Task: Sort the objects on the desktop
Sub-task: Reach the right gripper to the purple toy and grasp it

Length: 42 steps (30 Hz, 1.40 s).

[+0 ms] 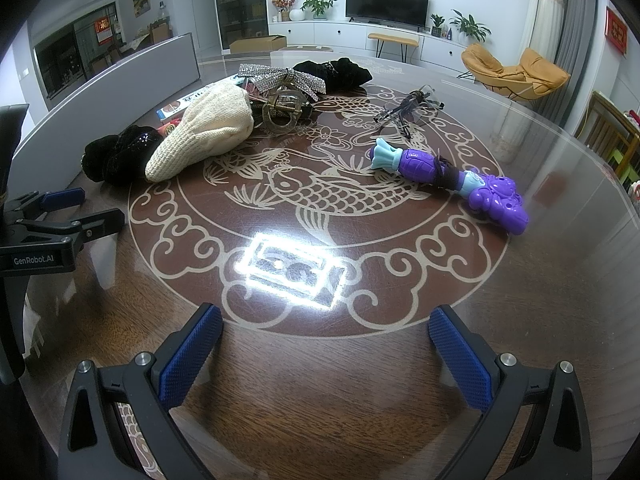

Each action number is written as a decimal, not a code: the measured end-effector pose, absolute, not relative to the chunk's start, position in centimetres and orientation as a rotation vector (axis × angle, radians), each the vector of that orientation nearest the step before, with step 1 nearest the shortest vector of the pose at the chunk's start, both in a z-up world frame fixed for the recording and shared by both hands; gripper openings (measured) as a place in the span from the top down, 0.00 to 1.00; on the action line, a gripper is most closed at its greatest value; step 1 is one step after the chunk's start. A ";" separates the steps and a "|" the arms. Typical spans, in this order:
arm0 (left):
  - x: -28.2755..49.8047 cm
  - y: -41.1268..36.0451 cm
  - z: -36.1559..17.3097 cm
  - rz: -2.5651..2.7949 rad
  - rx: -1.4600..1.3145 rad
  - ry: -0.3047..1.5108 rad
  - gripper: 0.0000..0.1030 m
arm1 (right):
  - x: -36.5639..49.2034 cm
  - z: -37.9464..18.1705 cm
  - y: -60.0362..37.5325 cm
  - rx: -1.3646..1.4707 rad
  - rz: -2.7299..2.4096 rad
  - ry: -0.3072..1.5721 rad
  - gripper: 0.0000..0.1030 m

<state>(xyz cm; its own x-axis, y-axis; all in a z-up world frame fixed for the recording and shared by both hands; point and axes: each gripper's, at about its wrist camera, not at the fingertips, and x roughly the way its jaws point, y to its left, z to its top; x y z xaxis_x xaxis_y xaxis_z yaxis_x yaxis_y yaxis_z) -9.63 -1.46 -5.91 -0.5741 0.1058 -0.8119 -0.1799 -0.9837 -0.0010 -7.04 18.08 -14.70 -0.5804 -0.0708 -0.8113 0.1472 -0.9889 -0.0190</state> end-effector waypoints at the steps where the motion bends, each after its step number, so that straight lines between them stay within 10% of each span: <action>1: -9.6 -1.5 -5.9 2.650 -1.358 0.122 0.00 | -7.0 -14.7 18.1 1.373 -2.686 0.127 0.00; 11: -9.6 -1.5 -5.9 2.649 -1.358 0.122 0.00 | -6.6 -12.4 21.8 1.169 -2.656 -0.103 0.00; 20: -9.6 -1.5 -6.0 2.649 -1.358 0.122 0.00 | -16.3 -12.8 24.8 1.359 -2.344 0.662 0.00; 27: -9.7 -1.5 -6.0 2.649 -1.358 0.123 0.00 | -20.7 -14.4 26.4 1.498 -2.351 0.316 0.03; 42: -9.5 -1.5 -5.9 2.648 -1.358 0.123 0.00 | -12.2 -14.7 18.7 1.493 -2.325 0.243 0.05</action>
